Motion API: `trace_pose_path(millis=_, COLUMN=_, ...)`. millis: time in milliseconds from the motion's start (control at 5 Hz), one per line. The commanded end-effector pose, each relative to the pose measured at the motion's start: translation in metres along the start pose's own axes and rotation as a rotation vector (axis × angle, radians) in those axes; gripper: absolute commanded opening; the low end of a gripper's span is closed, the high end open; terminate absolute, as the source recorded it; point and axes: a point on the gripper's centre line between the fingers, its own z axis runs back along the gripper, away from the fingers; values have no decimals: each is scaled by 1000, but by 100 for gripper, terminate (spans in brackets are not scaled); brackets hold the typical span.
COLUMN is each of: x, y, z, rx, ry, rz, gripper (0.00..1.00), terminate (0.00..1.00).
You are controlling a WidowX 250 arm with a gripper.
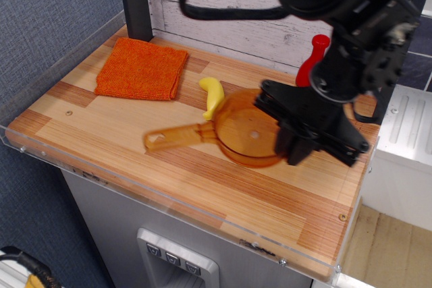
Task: Slide the orange pan in front of the hot sauce.
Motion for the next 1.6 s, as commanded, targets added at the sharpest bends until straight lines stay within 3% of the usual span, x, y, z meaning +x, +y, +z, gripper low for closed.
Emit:
trace_pose_path(millis=0, x=13, y=-31, z=-2, rx=-102, ry=-10, rz=66, gripper=0, terminate=0)
trace_pose_path(millis=600, x=19, y=-41, z=-19, rx=-122, ry=-36, rz=7, gripper=0, terminate=0)
trace_pose_path(millis=800, x=17, y=-40, z=-11, rx=-106, ry=-52, rz=5, gripper=0, terminate=0)
trace_pose_path(millis=1000, x=16, y=-36, z=-9, rx=-91, ry=-47, rz=30, gripper=100, terminate=0)
trace_pose_path(millis=1200, x=15, y=-30, z=-1, rx=-159, ry=-94, rz=48, gripper=100, terminate=0)
trace_pose_path(millis=1400, x=14, y=-25, z=5, rx=-165, ry=-151, rz=50, gripper=100, terminate=0)
